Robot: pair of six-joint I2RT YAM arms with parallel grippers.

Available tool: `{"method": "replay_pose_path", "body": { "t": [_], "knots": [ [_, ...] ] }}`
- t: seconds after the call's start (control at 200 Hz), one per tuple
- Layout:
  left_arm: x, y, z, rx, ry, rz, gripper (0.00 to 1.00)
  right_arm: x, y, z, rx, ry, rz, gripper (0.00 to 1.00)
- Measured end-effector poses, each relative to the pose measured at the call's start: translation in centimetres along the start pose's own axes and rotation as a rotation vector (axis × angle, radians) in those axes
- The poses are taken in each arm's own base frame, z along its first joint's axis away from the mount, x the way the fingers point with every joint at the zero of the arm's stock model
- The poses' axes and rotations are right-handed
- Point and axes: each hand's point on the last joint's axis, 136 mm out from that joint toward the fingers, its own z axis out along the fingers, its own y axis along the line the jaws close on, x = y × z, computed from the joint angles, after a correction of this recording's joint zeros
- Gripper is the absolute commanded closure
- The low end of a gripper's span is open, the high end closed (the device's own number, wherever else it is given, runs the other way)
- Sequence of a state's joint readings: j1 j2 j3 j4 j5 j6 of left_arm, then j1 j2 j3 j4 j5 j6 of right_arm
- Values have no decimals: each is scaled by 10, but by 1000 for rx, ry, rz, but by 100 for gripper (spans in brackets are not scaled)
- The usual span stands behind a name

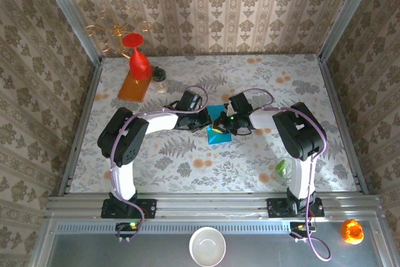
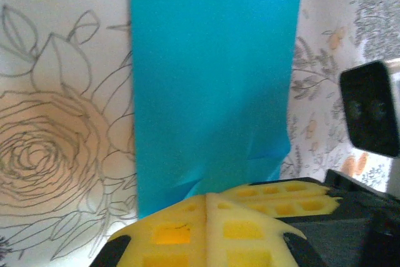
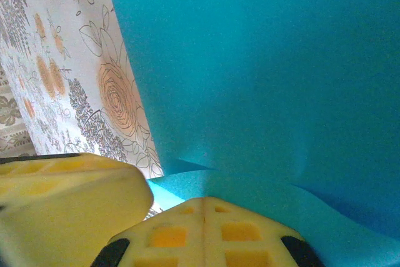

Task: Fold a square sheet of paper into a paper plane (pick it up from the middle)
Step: Fold the triangle a second time at the center of the table.

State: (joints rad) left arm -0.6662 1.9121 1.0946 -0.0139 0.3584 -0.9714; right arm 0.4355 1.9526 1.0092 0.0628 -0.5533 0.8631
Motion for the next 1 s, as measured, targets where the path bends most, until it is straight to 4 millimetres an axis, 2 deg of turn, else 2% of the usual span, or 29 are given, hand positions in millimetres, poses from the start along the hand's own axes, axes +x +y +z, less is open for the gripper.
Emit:
{"method": "replay_pose_path", "body": {
  "t": [0.155, 0.435, 0.685, 1.0],
  "knots": [
    [5, 10, 6, -28, 20, -13, 100, 0, 0, 0, 0, 0, 0, 100],
    [5, 13, 7, -38, 23, -16, 100, 0, 1, -1, -2, 0, 4, 98],
    [6, 13, 7, -38, 23, -14, 100, -3, 4, -21, 27, -25, -16, 98],
    [6, 13, 7, -38, 24, -5, 100, -10, -20, -20, 95, -40, 9, 98]
  ]
}}
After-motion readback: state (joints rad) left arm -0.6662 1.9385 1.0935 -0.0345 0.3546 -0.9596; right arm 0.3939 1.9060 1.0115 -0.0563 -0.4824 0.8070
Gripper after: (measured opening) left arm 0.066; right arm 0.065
